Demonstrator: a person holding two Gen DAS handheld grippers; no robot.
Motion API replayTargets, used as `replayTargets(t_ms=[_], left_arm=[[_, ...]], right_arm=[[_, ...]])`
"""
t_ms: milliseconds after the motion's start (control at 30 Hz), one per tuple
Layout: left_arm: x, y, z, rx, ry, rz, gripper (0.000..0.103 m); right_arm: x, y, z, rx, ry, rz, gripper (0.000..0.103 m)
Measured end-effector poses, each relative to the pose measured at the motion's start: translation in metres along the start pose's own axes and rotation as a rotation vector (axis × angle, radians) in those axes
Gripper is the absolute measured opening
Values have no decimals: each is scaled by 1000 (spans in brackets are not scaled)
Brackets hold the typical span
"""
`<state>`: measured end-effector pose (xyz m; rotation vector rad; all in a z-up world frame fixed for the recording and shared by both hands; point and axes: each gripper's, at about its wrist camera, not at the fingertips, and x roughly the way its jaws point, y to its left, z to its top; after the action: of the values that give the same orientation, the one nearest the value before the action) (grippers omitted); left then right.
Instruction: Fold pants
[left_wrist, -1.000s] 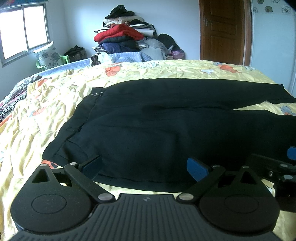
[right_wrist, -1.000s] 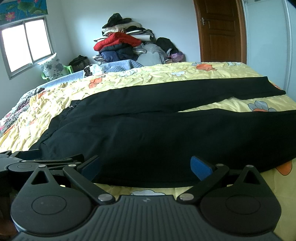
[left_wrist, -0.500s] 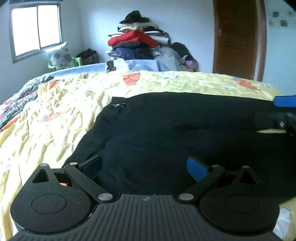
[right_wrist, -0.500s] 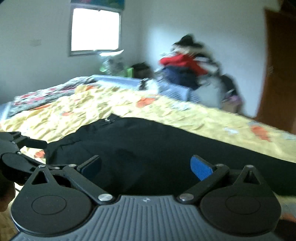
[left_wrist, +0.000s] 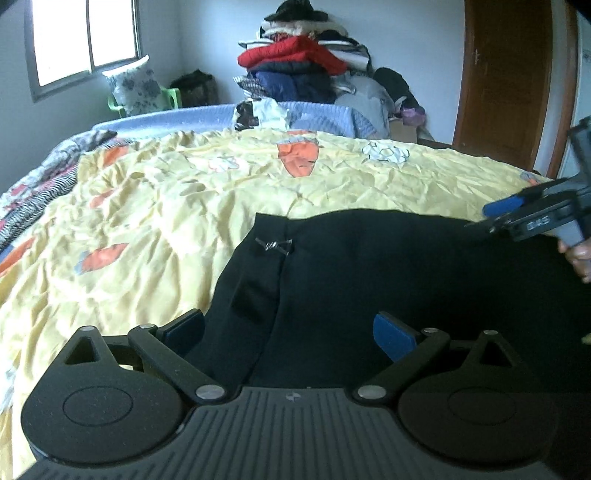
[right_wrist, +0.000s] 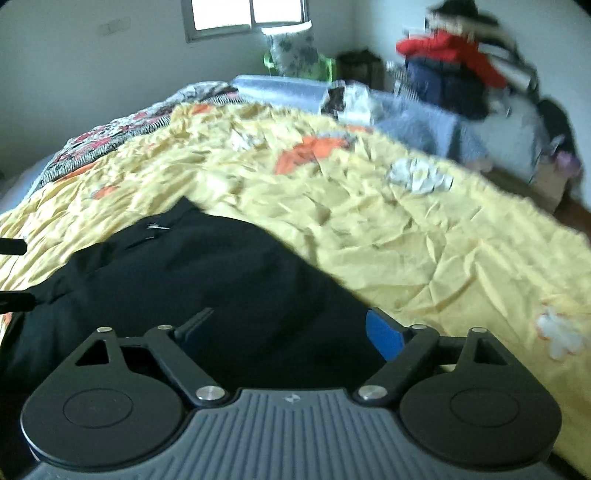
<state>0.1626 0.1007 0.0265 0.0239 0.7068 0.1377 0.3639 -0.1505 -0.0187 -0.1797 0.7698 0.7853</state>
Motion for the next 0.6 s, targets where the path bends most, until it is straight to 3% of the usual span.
replayTargets(t_ms=[133, 233, 267, 300, 400, 533, 600], left_arm=[[36, -8, 23, 24, 24, -9, 100], [60, -13, 44, 33, 17, -6, 100], [68, -16, 51, 34, 17, 1, 100], [76, -17, 59, 31, 24, 1, 100], [108, -18, 83, -39, 75, -58, 100], [142, -11, 99, -216, 182, -174, 98], [152, -5, 102, -317, 218, -238, 98]], right_arm=[[34, -32, 6, 13, 83, 63, 86], [37, -38, 5, -3, 90, 158, 62], [36, -36, 4, -13, 102, 178, 32], [33, -28, 1, -58, 108, 161, 8], [16, 12, -15, -264, 95, 54, 4], [-12, 85, -50, -626, 34, -170, 4], [-21, 110, -65, -742, 13, -209, 4]])
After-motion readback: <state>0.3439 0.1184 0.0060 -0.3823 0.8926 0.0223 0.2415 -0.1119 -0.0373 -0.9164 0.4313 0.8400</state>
